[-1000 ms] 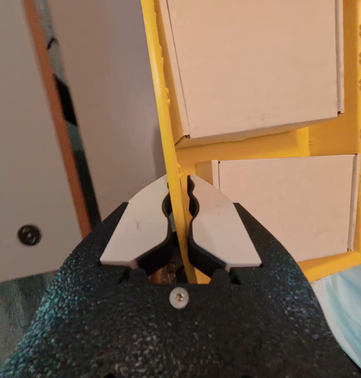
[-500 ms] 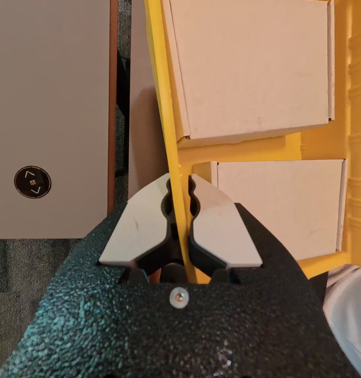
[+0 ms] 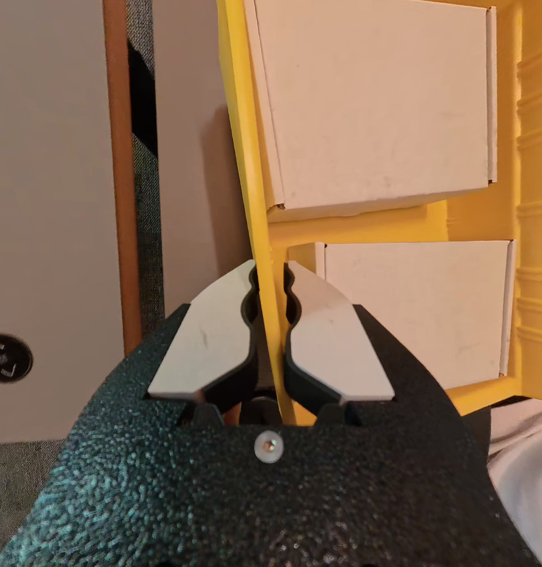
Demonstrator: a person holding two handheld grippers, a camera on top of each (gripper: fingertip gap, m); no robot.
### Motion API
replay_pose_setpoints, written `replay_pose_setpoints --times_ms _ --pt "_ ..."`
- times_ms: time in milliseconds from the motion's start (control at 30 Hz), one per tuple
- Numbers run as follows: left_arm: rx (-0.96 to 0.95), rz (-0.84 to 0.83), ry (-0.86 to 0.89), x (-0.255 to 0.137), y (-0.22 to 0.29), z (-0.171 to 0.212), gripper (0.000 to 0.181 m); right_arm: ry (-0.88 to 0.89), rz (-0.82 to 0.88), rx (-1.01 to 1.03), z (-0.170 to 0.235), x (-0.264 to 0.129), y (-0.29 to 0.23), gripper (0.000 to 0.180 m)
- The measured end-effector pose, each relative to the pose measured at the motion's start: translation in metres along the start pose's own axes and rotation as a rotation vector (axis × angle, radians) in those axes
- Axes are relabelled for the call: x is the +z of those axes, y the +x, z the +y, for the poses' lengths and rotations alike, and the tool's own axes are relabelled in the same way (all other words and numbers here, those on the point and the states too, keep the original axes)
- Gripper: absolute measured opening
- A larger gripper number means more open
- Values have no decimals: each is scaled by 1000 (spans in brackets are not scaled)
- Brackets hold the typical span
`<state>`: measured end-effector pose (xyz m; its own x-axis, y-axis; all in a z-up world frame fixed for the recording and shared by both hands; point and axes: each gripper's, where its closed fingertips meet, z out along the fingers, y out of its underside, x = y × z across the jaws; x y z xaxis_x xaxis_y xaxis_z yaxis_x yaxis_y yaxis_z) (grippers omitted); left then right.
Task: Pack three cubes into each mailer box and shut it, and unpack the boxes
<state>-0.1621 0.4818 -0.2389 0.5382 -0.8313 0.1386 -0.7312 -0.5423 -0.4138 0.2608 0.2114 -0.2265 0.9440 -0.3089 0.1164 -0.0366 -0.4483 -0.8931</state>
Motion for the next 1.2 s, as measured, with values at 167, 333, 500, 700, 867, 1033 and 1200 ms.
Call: replay_pose_setpoints --times_ms 167,333,500,700,867,1033,1200 --pt "10 24 4 27 19 -35 14 30 -35 -25 16 -86 41 23" --pt "11 42 1 52 39 -65 14 67 -14 -26 46 -175 110 22" --pt "20 75 -4 70 61 -92 15 22 119 80 96 -235 204 22" --pt "39 81 -7 86 87 -123 15 -42 340 204 148 -270 305 23" --pt "52 78 -11 105 103 -150 15 -26 390 339 179 -277 360 24" --pt "40 97 -5 126 118 -181 15 -42 429 356 195 -282 392 24" --pt "52 89 15 150 127 -214 15 -53 415 342 198 -275 403 25"
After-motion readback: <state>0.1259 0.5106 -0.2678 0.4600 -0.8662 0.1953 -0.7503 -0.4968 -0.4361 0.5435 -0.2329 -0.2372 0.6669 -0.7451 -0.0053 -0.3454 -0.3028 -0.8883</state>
